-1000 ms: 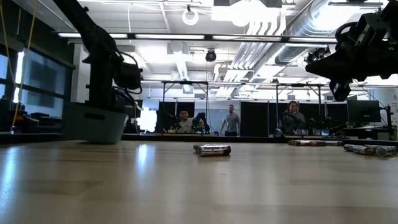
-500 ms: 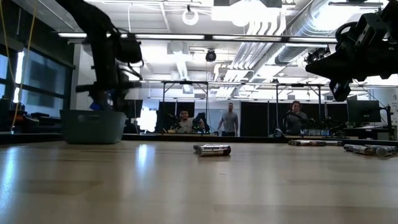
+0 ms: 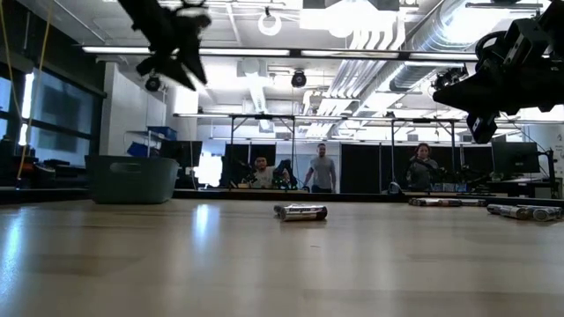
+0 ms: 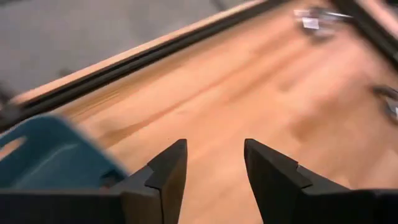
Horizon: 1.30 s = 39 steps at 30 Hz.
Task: Sort batteries
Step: Put the black battery into the blue bin
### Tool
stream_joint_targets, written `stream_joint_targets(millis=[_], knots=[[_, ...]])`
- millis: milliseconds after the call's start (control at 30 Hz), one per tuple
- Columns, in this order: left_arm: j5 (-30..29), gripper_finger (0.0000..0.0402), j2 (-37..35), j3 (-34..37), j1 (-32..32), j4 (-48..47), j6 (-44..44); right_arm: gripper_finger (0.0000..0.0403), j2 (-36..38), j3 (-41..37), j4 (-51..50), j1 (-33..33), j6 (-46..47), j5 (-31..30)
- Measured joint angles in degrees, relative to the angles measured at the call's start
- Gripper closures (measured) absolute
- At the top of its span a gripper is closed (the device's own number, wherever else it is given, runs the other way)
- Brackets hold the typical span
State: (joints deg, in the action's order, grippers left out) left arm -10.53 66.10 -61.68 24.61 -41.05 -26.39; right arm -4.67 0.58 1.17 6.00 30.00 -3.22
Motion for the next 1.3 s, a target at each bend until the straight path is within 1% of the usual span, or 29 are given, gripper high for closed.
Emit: stream_joint_targets(millis=[133,333,467,567,700,767,867,967,1033,1067,1133,1267,1300], knots=[[-3.52,0.0276,1.13,-0.73,-10.84,3.2,-1.45,0.0402,0.0,-0.01,0.0,0.0,-0.11,0.0],[-6.6,0.0304,7.07,-0.82,-25.73,13.53,-9.79,0.0402,0.0,-0.02,0.0,0.0,-13.53,-0.02],[-6.73,0.0319,12.78,-0.84,-32.87,18.95,-17.21,0.0402,0.0,-0.02,0.0,0.0,-17.02,0.0],[-6.73,0.0329,16.99,-0.84,-36.24,22.82,-25.62,0.0402,0.0,-0.02,0.0,-0.01,-16.73,-0.01],[-6.0,0.0338,22.38,-0.82,-38.43,30.38,-39.51,0.0402,0.0,-0.02,0.02,-0.02,-16.57,-0.02],[-5.77,0.0339,25.05,-0.83,-38.77,35.31,-47.31,0.0402,-0.02,0.0,0.0,0.0,-16.57,0.0],[-5.03,0.0337,28.77,-0.84,-38.39,39.14,-57.39,0.0402,-0.11,0.0,0.0,0.0,-16.58,0.0],[-2.77,0.0331,31.53,-0.85,-37.95,41.9,-62.01,0.0402,-0.13,-0.01,0.01,0.0,-16.57,0.0],[-0.21,0.0329,33.03,-2.35,-37.68,40.39,-63.21,0.0402,-0.13,0.0,0.0,0.0,-16.57,0.0],[0.85,0.0329,33.81,-3.78,-37.64,37.75,-64.08,0.0402,-0.13,-0.01,0.0,-0.01,-16.57,0.0],[1.76,0.0333,35.53,-8.19,-37.64,28.12,-65.71,0.0402,-0.13,0.0,0.02,0.0,-16.57,0.0],[1.88,0.0347,40.29,-19.51,-37.35,4.42,-68.75,0.0402,-0.13,-0.02,0.0,0.0,-16.57,0.0],[1.9,0.0349,41.38,-21.53,-37.1,0.09,-69.63,0.0402,-0.13,0.0,0.0,0.0,-16.57,0.0]])
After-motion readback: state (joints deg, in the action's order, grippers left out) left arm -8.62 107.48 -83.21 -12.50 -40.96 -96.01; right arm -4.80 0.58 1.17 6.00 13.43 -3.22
